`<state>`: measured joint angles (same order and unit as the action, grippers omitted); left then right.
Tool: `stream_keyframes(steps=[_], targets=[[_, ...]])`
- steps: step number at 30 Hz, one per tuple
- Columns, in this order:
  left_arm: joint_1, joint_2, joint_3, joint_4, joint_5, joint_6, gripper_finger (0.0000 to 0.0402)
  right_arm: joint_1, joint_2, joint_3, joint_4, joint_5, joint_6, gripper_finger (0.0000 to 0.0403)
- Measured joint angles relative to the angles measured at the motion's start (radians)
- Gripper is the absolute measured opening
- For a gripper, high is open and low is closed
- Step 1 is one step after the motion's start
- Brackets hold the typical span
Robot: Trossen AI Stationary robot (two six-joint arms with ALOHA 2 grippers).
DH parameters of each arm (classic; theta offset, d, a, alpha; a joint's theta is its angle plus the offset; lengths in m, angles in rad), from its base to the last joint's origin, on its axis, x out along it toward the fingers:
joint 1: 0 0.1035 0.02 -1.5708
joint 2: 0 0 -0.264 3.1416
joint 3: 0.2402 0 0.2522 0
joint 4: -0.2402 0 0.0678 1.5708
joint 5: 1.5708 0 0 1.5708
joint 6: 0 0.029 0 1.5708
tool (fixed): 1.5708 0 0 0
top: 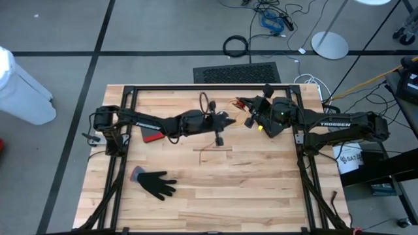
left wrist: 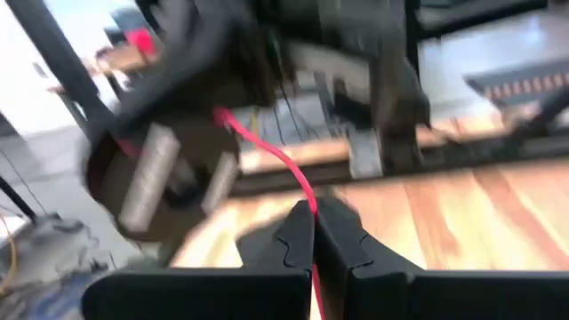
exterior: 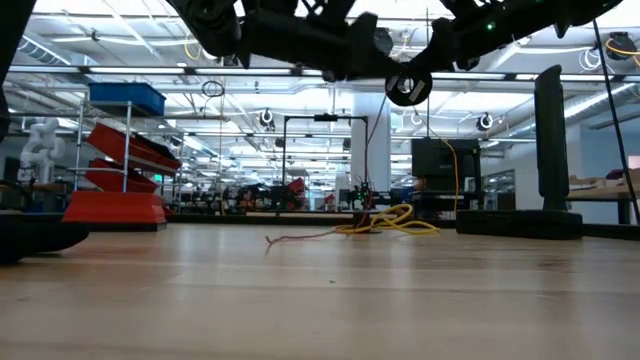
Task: Coil cords
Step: Uncoil the red wire from the spool
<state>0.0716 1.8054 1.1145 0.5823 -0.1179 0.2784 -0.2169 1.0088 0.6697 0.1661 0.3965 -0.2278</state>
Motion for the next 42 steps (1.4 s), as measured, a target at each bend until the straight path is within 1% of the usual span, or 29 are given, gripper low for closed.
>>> stream_keyframes(steps=[3, 4, 7, 9, 11, 17, 23, 25, 27, 30, 35, 37, 38, 40, 42], targets=[[0.006, 0.019, 0.0, -0.107, 0.0, -0.009, 0.0001, 0.0, 0.0, 0.0, 0.022, -0.003, 0.0, 0.0], [0.011, 0.028, 0.0, -0.149, -0.016, -0.016, 0.0001, 0.0, 0.0, 0.0, 0.03, -0.003, 0.0, 0.0], [0.039, 0.048, -0.004, -0.27, -0.119, -0.049, 0.0001, 0.0, 0.0, 0.0, 0.047, -0.002, 0.0, 0.0], [0.063, 0.049, -0.015, -0.273, -0.18, -0.063, 0.0, 0.0, 0.0, 0.0, 0.047, -0.002, 0.001, 0.0], [0.084, 0.043, -0.02, -0.272, -0.22, -0.079, 0.0, 0.0, 0.0, 0.0, 0.043, -0.002, 0.004, 0.0], [0.136, -0.007, -0.021, -0.253, -0.242, -0.115, 0.0, 0.001, 0.0, 0.0, 0.028, -0.001, 0.015, 0.0], [0.125, -0.102, -0.021, -0.236, -0.249, -0.104, 0.0, -0.011, -0.001, 0.0, 0.006, 0.003, 0.009, 0.0], [0.106, -0.132, -0.021, -0.221, -0.214, -0.078, 0.0, -0.019, -0.001, 0.0, -0.001, 0.004, 0.006, 0.0], [0.073, -0.149, -0.021, -0.182, -0.14, -0.057, 0.0, -0.029, -0.001, 0.0, -0.001, 0.003, 0.003, 0.0], [0.017, -0.152, -0.021, -0.169, -0.017, -0.02, 0.0, -0.041, -0.001, 0.0, 0.002, 0.0, -0.001, 0.0], [-0.064, -0.118, -0.021, -0.185, 0.066, 0.052, 0.0, -0.051, -0.001, 0.0, 0.004, -0.004, -0.001, 0.0], [-0.083, -0.096, -0.021, -0.222, 0.111, 0.072, 0.0, -0.051, -0.001, 0.0, 0.01, -0.005, -0.001, 0.0], [-0.089, -0.083, -0.021, -0.235, 0.123, 0.08, 0.0, -0.051, -0.001, 0.0, 0.011, -0.006, 0.0, 0.0], [-0.094, -0.059, -0.021, -0.27, 0.107, 0.078, 0.0, -0.051, -0.001, 0.0, 0.01, -0.008, 0.003, 0.0], [-0.09, -0.035, -0.021, -0.309, 0.026, 0.064, 0.0, -0.051, -0.001, 0.0, 0.012, -0.007, 0.005, 0.0]])
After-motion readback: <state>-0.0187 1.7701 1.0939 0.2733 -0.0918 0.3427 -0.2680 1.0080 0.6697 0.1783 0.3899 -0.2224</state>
